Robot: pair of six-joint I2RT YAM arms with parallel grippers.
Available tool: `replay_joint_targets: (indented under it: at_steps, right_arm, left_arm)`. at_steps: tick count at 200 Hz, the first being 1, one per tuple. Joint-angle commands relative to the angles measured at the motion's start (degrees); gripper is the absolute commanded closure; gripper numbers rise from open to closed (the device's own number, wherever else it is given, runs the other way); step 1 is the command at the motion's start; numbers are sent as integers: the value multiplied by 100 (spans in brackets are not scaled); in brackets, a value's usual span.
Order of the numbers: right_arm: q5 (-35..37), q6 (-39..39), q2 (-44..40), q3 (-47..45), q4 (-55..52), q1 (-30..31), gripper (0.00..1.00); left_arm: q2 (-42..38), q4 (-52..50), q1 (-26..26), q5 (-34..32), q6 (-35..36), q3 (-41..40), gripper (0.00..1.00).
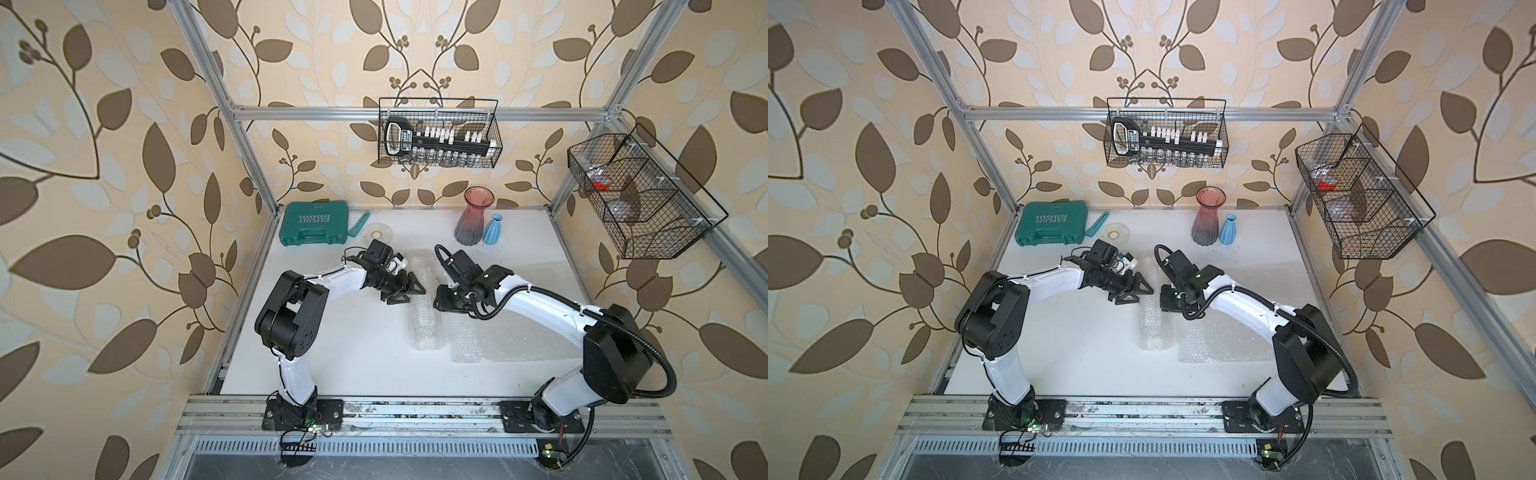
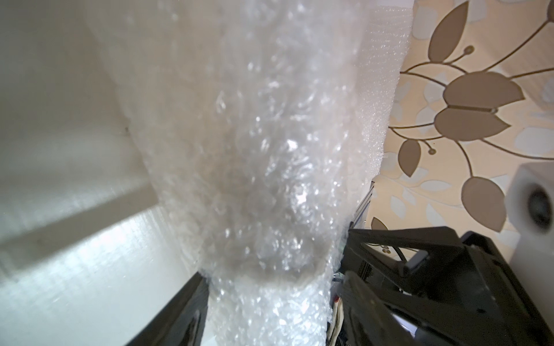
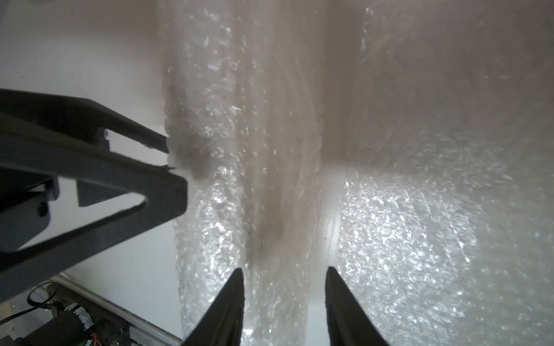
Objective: Unwrap the vase from the bubble wrap
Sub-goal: Unwrap the bubble wrap at the center of the board.
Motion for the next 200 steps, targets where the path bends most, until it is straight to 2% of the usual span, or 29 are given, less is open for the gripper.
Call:
replay_joint_targets:
  at_steps: [1,82,124,177,200]
  right_arm:
    - [290,32,174,283,-313,62,57]
    - [728,-109,506,627,-894,212,61]
    - [716,-184,623,761,-1035,269,61]
    - [725,-304,814,909,-1163,273,61]
    - [720,-347,834,945,-1191,273,61]
  left_arm:
    - [-43,-82,-75,46,139,181,29]
    - [-27,-125,-87,90,190,229,29]
    - [9,-199,-127,78,239,286,27]
    - [188,-335,-265,212,386,420,9]
    - [334,-531,-373,201,480,550,7]
